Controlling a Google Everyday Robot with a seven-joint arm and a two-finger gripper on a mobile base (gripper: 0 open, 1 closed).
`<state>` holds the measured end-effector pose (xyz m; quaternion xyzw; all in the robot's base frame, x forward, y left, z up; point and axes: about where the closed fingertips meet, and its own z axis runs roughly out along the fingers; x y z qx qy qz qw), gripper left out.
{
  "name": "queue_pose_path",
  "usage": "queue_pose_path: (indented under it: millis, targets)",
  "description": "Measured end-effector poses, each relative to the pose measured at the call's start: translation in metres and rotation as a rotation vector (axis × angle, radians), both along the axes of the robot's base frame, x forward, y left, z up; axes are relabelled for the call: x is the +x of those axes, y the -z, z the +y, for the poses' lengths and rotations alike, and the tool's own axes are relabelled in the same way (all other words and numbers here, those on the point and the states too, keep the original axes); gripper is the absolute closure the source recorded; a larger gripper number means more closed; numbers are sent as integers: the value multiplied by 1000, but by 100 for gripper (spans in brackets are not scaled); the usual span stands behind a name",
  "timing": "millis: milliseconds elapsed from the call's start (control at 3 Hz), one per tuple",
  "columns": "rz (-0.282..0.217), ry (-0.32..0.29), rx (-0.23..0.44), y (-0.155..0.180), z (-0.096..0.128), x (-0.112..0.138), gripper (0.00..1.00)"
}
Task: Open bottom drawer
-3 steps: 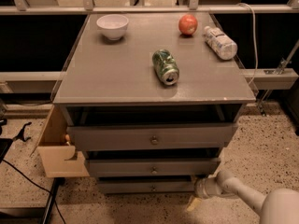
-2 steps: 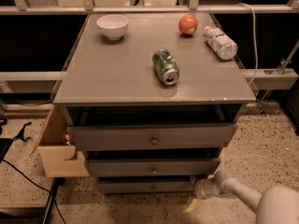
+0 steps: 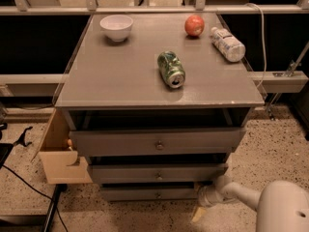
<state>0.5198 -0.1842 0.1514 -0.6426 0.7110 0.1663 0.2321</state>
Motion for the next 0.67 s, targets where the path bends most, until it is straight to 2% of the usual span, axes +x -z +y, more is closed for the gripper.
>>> queue_pose_path:
  millis: [333, 667]
  targets:
    - [35, -21, -14, -4, 5, -9, 0]
    - [98, -27, -19, -5, 5, -18, 0]
